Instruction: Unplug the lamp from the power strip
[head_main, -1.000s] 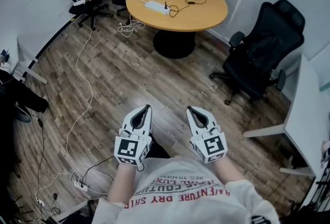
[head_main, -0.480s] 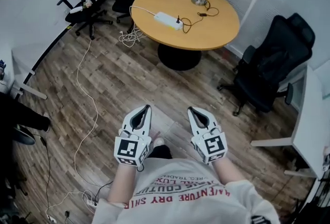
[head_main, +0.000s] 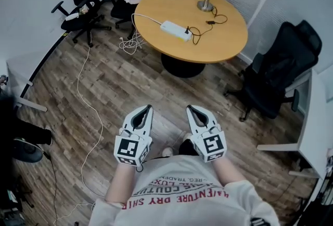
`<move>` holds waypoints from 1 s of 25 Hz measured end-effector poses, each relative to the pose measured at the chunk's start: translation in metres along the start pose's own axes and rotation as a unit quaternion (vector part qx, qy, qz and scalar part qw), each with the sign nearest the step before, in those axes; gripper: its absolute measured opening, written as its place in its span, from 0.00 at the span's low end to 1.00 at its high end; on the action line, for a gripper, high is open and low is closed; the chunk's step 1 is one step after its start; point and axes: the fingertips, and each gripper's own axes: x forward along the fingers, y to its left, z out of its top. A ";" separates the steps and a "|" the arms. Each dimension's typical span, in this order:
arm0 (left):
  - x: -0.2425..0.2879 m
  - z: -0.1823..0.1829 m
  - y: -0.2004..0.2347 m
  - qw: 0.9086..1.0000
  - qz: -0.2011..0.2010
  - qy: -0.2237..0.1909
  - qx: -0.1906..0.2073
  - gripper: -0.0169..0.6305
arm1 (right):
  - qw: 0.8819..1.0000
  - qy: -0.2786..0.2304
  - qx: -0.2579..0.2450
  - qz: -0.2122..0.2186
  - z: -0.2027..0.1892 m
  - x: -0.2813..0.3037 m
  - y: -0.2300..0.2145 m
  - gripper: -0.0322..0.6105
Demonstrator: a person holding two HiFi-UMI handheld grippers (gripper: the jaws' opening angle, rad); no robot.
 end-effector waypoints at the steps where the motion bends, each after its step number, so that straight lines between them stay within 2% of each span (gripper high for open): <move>1: 0.006 -0.002 0.006 1.000 0.001 0.002 0.001 0.07 | 1.000 0.001 -0.001 0.002 0.000 0.009 -0.003 0.10; 8: 0.063 -0.006 0.051 1.000 0.024 0.005 -0.003 0.07 | 1.000 0.001 0.001 0.020 0.000 0.078 -0.045 0.10; 13: 0.128 0.008 0.076 1.000 0.018 0.013 0.014 0.07 | 0.999 -0.006 0.004 0.033 0.008 0.140 -0.098 0.10; 17: 0.191 0.029 0.105 0.999 0.032 0.013 0.016 0.07 | 0.999 -0.009 0.003 0.041 0.026 0.188 -0.150 0.10; 21: 0.262 0.041 0.121 0.999 0.029 0.013 0.024 0.07 | 0.999 0.001 0.008 0.042 0.027 0.230 -0.209 0.10; 25: 0.316 0.051 0.137 0.999 0.026 0.007 0.028 0.07 | 0.999 0.007 0.002 0.040 0.029 0.264 -0.249 0.10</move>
